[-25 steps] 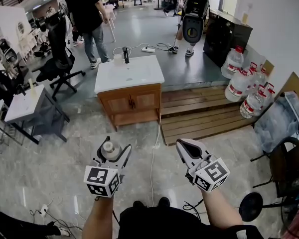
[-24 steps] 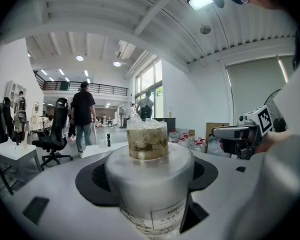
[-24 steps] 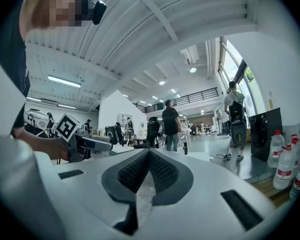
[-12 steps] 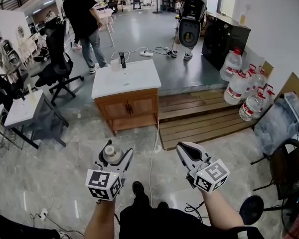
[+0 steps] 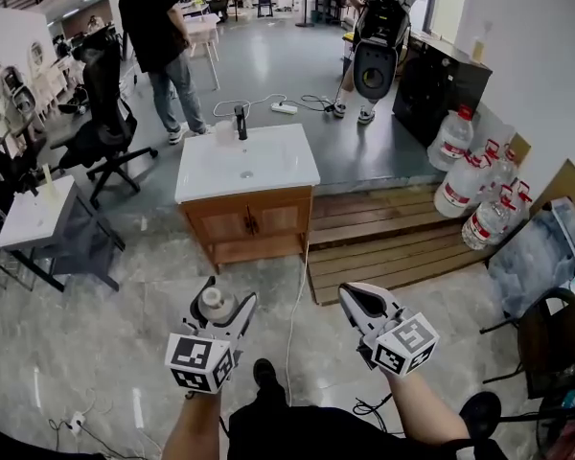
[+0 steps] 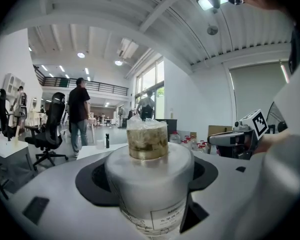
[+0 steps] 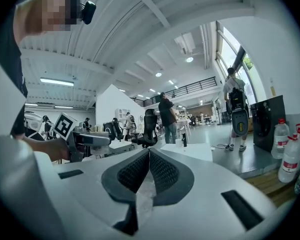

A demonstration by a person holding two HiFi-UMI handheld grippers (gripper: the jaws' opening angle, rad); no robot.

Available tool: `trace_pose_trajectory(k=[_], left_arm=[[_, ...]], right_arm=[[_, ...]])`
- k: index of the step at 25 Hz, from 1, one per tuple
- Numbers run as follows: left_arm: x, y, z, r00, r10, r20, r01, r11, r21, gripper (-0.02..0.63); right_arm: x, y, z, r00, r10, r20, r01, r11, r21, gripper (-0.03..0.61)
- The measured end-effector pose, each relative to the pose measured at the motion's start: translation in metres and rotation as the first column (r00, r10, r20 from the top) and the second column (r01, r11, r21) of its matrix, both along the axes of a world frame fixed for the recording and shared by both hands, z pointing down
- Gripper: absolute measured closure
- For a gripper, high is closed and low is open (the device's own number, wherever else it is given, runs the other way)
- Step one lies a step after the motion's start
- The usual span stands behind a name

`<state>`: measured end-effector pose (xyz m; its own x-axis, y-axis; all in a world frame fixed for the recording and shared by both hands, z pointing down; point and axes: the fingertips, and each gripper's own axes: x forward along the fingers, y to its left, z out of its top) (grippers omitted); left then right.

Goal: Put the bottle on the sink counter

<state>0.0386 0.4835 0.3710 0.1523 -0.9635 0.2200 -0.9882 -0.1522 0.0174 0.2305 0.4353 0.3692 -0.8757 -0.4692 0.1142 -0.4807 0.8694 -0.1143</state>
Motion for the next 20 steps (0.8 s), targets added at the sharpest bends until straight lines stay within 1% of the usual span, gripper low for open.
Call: trace_pose_trajectory(k=[7,12,16,20], left_arm=[[-0.085,-0.073,-0.004,1.000,0.021,0.018,-0.021,1.000,0.017,0.273],[-0.140,-0.104,-0.015,0.999,0.037,0.028,-0.038,0.999,0.034,0.273],[-0.172,-0.117,-0.016,0.999,0.034,0.025,-0.035,0.999,0.031,0.273],[-0.190,-0.129,-0.010,0.999,0.032,0.009,-0.032,0.999,0.012,0.273]], right_arm=[[-0.089,-0.074,-0.002,1.000,0.007,-0.019,-0.008,1.000,-0.010,0.563],[-0.146,-0.104,-0.007,0.999,0.008,-0.032,-0.008,1.000,-0.007,0.563],[-0.177,-0.117,-0.001,0.999,0.002,-0.034,-0.003,1.000,-0.030,0.563],[-0.194,-0.133,0.005,0.999,0.001,-0.040,-0.003,0.999,-0.042,0.563]])
